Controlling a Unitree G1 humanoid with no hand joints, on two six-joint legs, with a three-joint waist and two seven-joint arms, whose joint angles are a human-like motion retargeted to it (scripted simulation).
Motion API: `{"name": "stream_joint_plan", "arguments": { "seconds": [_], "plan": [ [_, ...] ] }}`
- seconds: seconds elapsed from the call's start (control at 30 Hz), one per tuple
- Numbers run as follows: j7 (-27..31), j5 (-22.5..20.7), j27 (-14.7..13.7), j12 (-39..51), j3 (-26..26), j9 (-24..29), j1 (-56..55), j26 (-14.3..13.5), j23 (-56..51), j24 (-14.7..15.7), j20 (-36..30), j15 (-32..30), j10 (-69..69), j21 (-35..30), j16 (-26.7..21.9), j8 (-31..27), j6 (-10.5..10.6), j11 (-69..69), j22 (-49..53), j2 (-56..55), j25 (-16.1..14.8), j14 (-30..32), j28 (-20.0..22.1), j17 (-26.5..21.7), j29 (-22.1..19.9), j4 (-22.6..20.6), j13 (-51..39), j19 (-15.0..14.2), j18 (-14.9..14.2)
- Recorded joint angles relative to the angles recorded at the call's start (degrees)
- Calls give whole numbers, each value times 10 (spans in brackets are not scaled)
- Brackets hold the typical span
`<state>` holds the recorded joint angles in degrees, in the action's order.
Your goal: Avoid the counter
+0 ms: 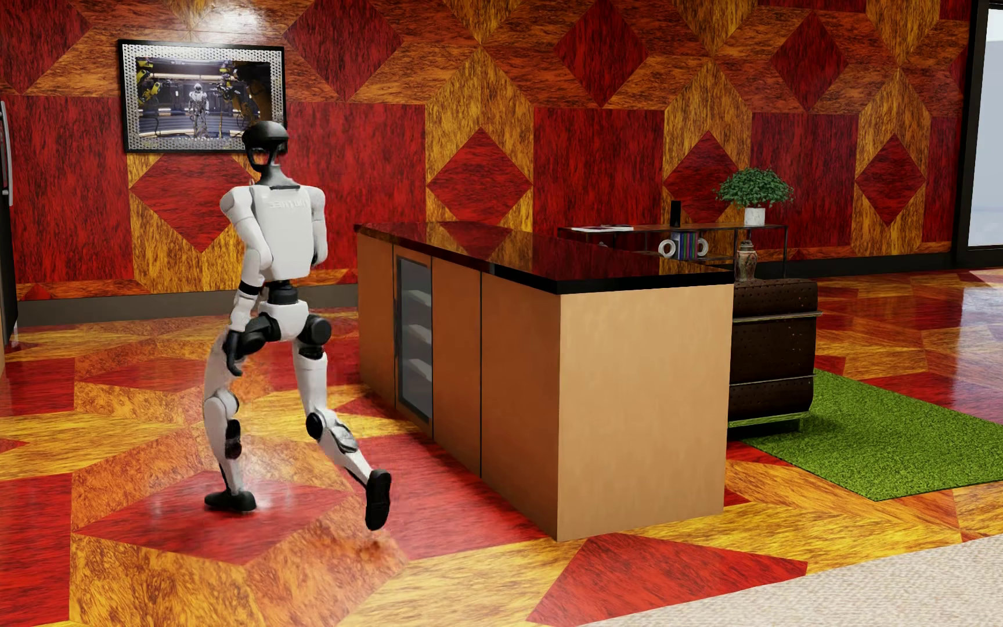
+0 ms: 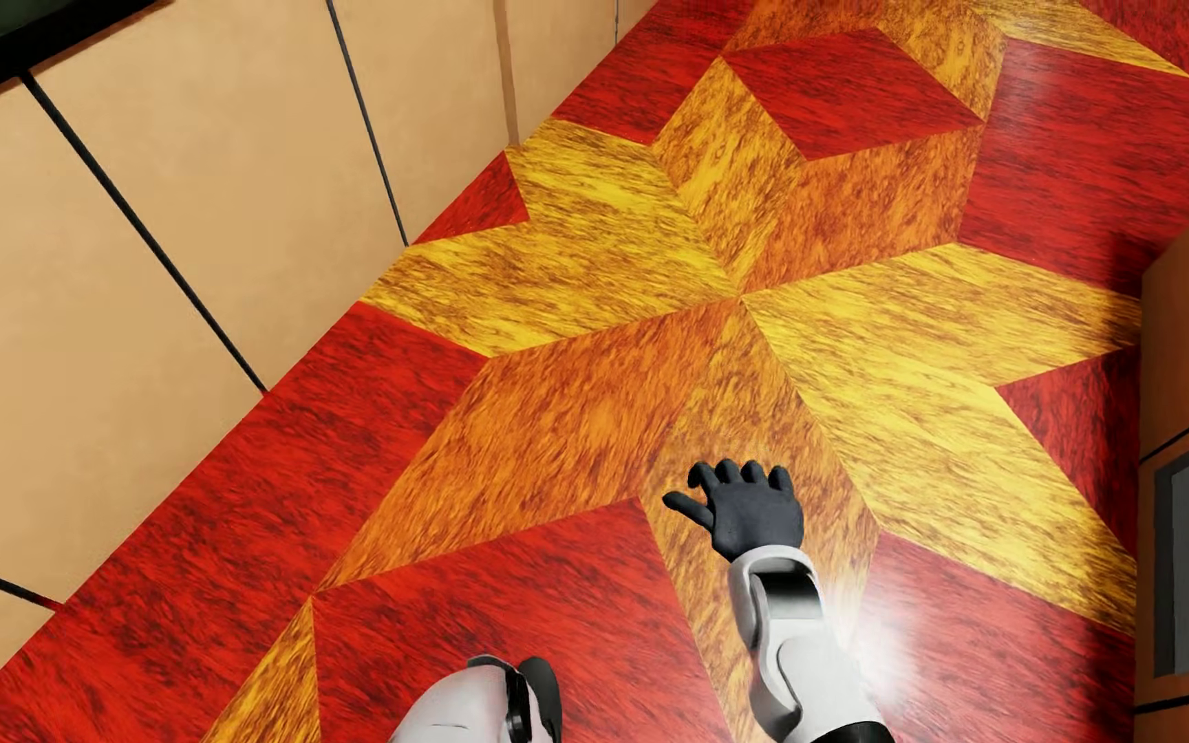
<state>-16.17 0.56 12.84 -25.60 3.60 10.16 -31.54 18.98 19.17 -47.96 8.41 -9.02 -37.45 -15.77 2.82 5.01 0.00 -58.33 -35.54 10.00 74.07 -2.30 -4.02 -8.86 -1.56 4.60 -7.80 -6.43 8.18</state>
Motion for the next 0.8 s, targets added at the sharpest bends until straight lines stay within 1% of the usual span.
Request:
{"name": "stream_joint_plan", "arguments": {
  "seconds": [0.03, 0.07, 0.1, 0.13, 0.17, 0.2, 0.23, 0.27, 0.3, 0.33, 0.37, 0.4, 0.43, 0.47, 0.5, 0.53, 0.57, 0.6, 0.63, 0.67, 0.7, 0.73, 0.77, 0.8],
  "plan": [
    [-9, 29, 12, 11, -5, 2, 31, 7, 40, -2, 1, 6, -17, 14, 1, -5, -11, -107, -19, -58, 8, -39, -12, 20, -14, -8, 25, 16, -3],
    [-16, 47, 36, 24, -14, 3, 69, 11, 91, -24, -11, 48, -14, 47, -5, -14, -22, -186, -34, -122, -9, -67, -18, 43, -27, -21, 48, 38, -6],
    [-15, 54, 64, 39, -25, 4, 111, 8, 147, -48, -26, 67, 2, 95, -14, -18, -29, -231, -39, -183, -50, -87, -25, 68, -32, -33, 71, 48, -10],
    [-8, 61, 86, 55, -36, 4, 154, -2, 193, -63, -36, 66, 26, 154, -20, -17, -33, -244, -37, -239, -102, -101, -32, 87, -42, -48, 96, 54, -14],
    [5, 63, 119, 65, -47, 2, 197, -14, 240, -67, -44, 60, 55, 196, -23, -12, -35, -226, -19, -288, -132, -111, -36, 96, -51, -62, 125, 52, -18],
    [20, 70, 139, 88, -57, -1, 236, -29, 263, -60, -54, 73, 83, 223, -28, -5, -34, -184, -5, -333, -150, -120, -39, 91, -36, -76, 161, 57, -21],
    [39, 85, 141, 116, -65, -3, 268, -49, 265, -51, -67, 77, 104, 228, -38, 9, -33, -119, 5, -370, -156, -132, -43, 86, -16, -88, 202, 68, -24],
    [58, 106, 131, 148, -72, -6, 298, -62, 257, -42, -83, 80, 120, 222, -50, 35, -32, -27, 17, -393, -157, -146, -43, 80, -1, -97, 250, 71, -27],
    [75, 127, 118, 177, -77, -8, 328, -76, 251, -33, -102, 75, 141, 207, -63, 75, -32, 95, 28, -401, -150, -159, -39, 73, 10, -104, 296, 82, -31],
    [87, 140, 102, 204, -80, -10, 362, -82, 254, -26, -119, 60, 162, 185, -73, 122, -34, 242, 34, -393, -133, -171, -35, 65, 20, -112, 336, 66, -36],
    [95, 123, 90, 226, -82, -11, 399, -78, 264, -22, -130, 54, 191, 163, -82, 151, -36, 407, 38, -377, -112, -175, -29, 58, 43, -118, 364, 59, -40],
    [97, 99, 85, 241, -84, -10, 434, -73, 281, -17, -135, 82, 209, 134, -86, 142, -37, 495, 40, -386, -74, -181, -24, 48, 77, -121, 380, -8, -43],
    [95, 76, 76, 247, -84, -10, 464, -68, 294, -8, -130, 106, 211, 110, -88, 121, -37, 524, 38, -397, -37, -190, -21, 39, 114, -122, 386, -32, -48],
    [82, 63, 65, 245, -84, -10, 491, -60, 304, 3, -118, 93, 196, 89, -88, 134, -36, 492, 32, -400, 3, -191, -22, 27, 155, -123, 383, -16, -57],
    [70, 50, 61, 236, -87, -10, 512, -50, 298, 7, -109, 77, 174, 88, -89, 131, -33, 436, 23, -402, 30, -179, -21, 25, 173, -119, 376, 16, -61],
    [70, 40, 59, 229, -92, -11, 520, -40, 277, 0, -113, 53, 138, 112, -92, 133, -26, 398, 6, -397, 33, -138, -26, 38, 171, -108, 373, 96, -63],
    [71, 37, 54, 221, -98, -10, 510, -28, 254, -7, -121, 16, 66, 141, -97, 145, -18, 366, -15, -384, 26, -79, -41, 56, 155, -89, 372, 145, -83],
    [66, 34, 46, 210, -105, -8, 480, -20, 233, -20, -133, 25, -49, 182, -101, 152, -7, 317, -35, -378, -1, -14, -60, 79, 132, -64, 366, 192, -95],
    [74, 25, 46, 199, -108, -4, 426, -15, 218, -38, -145, 64, -180, 227, -106, 156, 4, 279, -52, -366, -41, 49, -78, 104, 110, -39, 348, 195, -117],
    [81, 5, 53, 184, -107, -1, 369, -10, 216, -54, -150, 99, -294, 256, -109, 155, 15, 261, -58, -345, -70, 83, -91, 123, 92, -6, 317, 192, -107],
    [91, -18, 64, 165, -102, 2, 309, -5, 225, -65, -145, 123, -379, 262, -106, 148, 25, 260, -54, -316, -71, 44, -98, 131, 74, 22, 274, 188, -80],
    [99, -43, 78, 142, -94, 5, 250, -3, 245, -63, -126, 139, -432, 243, -96, 133, 34, 275, -42, -281, -38, 17, -93, 127, 65, 47, 224, 185, -61],
    [108, -69, 76, 112, -83, 6, 197, -3, 270, -49, -102, 150, -458, 216, -80, 111, 40, 297, -26, -241, 1, 10, -83, 123, 60, 71, 173, 181, -49],
    [115, -92, 60, 81, -71, 5, 147, -10, 284, -29, -76, 158, -452, 182, -66, 82, 44, 322, -5, -201, 40, 15, -80, 118, 67, 88, 121, 179, -46]
  ]
}}
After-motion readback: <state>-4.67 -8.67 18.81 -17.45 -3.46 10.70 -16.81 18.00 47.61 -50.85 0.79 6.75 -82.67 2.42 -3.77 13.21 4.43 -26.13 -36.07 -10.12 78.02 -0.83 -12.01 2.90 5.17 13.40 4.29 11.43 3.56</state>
